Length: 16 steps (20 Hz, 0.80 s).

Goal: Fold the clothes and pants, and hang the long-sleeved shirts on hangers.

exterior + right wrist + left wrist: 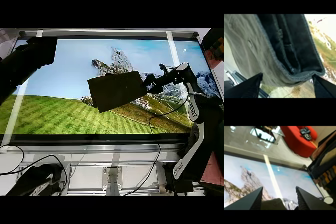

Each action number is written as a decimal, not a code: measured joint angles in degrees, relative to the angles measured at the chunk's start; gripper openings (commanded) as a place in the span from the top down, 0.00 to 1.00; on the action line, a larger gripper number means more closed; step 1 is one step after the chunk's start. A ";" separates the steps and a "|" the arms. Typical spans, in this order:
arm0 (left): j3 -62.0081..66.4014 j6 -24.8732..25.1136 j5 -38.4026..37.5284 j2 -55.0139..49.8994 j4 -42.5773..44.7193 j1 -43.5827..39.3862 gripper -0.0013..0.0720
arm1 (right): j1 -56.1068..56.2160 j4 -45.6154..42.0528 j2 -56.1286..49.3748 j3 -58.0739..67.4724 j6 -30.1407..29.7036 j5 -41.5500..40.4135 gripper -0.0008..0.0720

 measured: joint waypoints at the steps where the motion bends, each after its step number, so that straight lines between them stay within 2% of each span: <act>1: 0.00 0.00 -0.07 0.00 0.00 0.00 0.33 | 0.02 -0.09 -0.37 0.48 0.28 0.13 0.04; 9: 0.00 0.00 -0.11 0.00 0.00 0.00 0.33 | -2.03 -3.50 -1.40 8.74 2.03 2.29 0.04; 16: 0.00 0.02 -0.13 0.00 0.00 0.00 0.33 | -1.22 -0.04 -5.42 10.25 3.30 4.04 0.04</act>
